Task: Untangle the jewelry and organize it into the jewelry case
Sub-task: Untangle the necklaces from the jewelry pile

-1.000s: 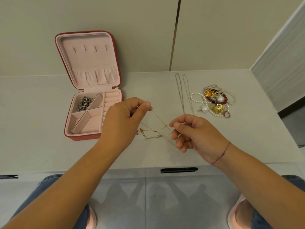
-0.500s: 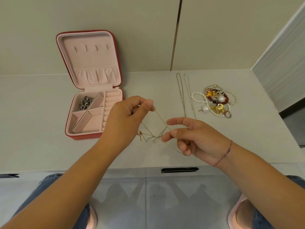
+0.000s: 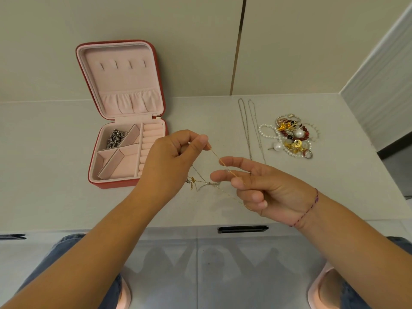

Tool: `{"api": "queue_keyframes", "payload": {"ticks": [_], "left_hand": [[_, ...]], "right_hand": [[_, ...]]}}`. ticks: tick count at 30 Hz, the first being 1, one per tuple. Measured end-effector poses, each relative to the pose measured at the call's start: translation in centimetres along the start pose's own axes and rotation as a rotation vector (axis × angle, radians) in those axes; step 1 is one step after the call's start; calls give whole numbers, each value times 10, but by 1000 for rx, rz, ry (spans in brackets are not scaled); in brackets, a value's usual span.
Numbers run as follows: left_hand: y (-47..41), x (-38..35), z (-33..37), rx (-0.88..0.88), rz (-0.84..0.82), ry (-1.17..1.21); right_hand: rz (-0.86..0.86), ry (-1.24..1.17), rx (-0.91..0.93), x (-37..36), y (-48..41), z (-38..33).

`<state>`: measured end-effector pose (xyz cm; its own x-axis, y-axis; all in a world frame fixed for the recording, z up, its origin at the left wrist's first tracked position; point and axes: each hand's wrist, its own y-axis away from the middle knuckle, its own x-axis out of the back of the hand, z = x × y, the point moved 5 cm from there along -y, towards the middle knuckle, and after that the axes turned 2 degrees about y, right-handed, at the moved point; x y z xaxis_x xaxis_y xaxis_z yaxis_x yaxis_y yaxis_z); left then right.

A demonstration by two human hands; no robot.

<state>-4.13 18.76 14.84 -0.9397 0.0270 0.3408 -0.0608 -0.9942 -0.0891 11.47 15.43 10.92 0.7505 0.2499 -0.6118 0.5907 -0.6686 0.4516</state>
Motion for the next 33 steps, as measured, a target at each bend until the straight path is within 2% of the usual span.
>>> {"api": "queue_keyframes", "payload": {"ticks": [3,10,17,22,33], "left_hand": [[0,-1,-1,6,0,9],[1,-1,-3,20,22,-4],[-1,4,-11,44,76,-41],[-3,7,-19,80,105,-74],[-5,11,-24,124,140,-88]], "right_hand": [[5,-40,7,2,0,-1],[143,-12,51,5,1,-4],[293,-196,115,17,1,-8],[367,-291,87,25,3,-7],[430,-171,-29,28,12,0]]}}
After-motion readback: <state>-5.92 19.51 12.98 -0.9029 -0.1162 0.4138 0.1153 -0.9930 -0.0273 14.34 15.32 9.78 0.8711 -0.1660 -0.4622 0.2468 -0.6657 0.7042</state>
